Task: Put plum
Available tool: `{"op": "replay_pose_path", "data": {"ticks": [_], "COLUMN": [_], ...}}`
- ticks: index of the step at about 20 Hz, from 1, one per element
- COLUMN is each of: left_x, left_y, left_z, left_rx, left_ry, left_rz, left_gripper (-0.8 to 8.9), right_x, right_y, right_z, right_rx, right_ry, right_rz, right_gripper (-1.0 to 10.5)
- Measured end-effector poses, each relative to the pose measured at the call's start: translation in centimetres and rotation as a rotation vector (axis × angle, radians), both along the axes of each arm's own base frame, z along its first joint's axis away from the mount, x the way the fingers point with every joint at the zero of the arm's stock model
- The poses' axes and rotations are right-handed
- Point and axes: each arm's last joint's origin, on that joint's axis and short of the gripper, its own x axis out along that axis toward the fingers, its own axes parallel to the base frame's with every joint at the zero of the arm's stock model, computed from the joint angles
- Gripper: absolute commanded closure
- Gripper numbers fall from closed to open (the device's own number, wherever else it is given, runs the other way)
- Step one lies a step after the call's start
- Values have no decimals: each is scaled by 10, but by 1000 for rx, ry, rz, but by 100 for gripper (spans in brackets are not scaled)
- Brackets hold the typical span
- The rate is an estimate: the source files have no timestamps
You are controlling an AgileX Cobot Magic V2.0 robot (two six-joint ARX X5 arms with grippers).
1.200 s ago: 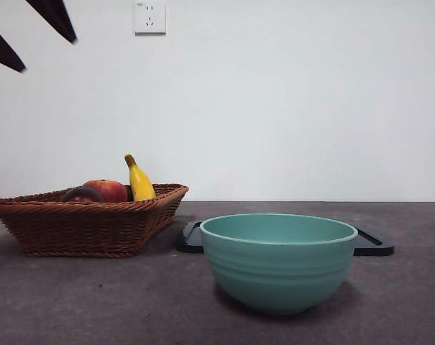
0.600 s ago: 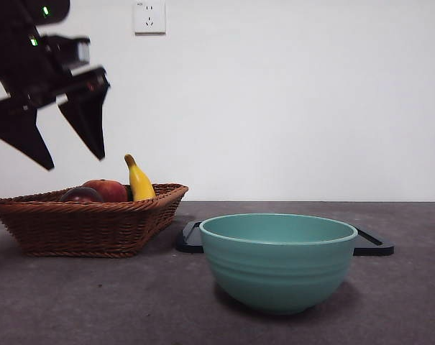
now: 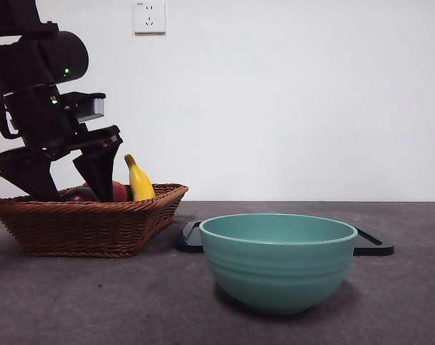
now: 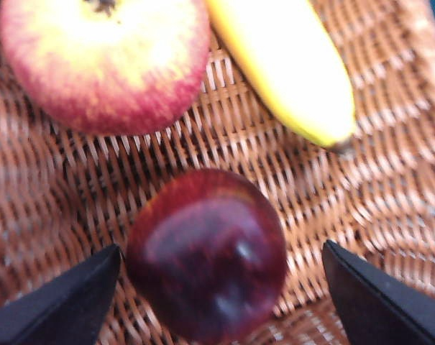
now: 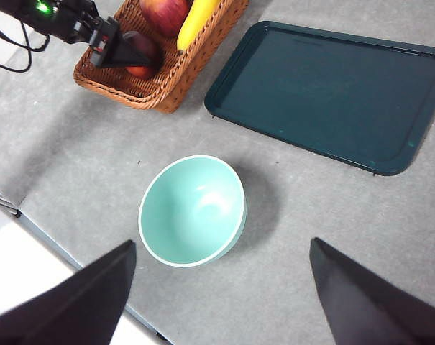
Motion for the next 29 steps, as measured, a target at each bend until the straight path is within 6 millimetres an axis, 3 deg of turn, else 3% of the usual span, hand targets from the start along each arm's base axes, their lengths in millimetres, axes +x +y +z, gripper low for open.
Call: {"op": "replay_pose_path", "data": {"ticks": [5, 9, 15, 17, 21, 26, 29], "left_x": [3, 3, 2, -6, -36, -88, -111], "left_y": [-1, -1, -1, 0, -11, -45, -74], "left_z": [-10, -12, -8, 8, 59, 103, 108], "left_rx": [7, 9, 9, 1, -55, -207, -230], "left_ry": [26, 35, 34, 4, -119, -176, -176], "left_rz": [0, 0, 0, -4, -67, -295, -426], "left_gripper": [385, 540, 541, 541, 540, 540, 541], "right_x": [0, 0, 0, 0, 1, 1, 0], "right_y": [0, 0, 0, 0, 0, 0, 0], "right_z": [0, 0, 0, 0, 0, 0, 0], "right_rx": [0, 0, 1, 1, 1, 1, 1], "right_ry": [0, -3, -4, -4, -7, -7, -7], "right_rz": [0, 0, 0, 0, 0, 0, 0], "right_gripper": [561, 561, 561, 561, 561, 561, 561]}}
